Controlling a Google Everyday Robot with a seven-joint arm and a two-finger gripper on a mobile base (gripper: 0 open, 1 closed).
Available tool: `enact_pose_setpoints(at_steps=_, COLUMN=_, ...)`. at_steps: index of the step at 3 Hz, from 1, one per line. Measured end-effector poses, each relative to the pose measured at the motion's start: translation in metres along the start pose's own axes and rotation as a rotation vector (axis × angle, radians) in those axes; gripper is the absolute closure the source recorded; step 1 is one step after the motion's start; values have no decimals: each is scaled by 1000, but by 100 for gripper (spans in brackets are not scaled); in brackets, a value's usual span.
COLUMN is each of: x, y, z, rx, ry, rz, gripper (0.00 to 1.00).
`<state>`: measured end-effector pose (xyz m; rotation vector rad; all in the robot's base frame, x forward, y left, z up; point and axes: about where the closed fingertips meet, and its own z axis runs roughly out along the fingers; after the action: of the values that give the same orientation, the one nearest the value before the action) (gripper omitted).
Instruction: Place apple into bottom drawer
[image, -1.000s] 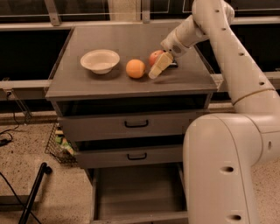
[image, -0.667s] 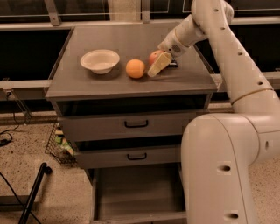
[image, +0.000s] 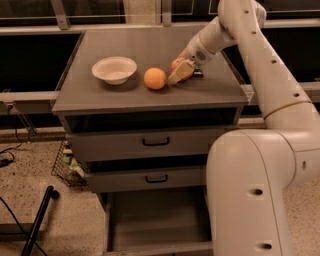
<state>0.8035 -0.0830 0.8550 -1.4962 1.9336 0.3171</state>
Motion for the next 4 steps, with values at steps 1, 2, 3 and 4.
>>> enact_pose_setpoints(at_steps=1, x=0, y=0, z=0, rx=0, ry=0, rz=0, gripper=96)
enact_pose_setpoints(at_steps=2, x=0, y=0, z=0, rx=0, ry=0, rz=0, gripper=100)
enact_pose_setpoints(at_steps=3, x=-16, y=1, z=-9, rx=8, ry=-25, rz=-26, gripper=100)
enact_pose_setpoints(at_steps=4, x=-33, y=7, z=-27, rx=11, ry=-43, rz=-52, gripper=100)
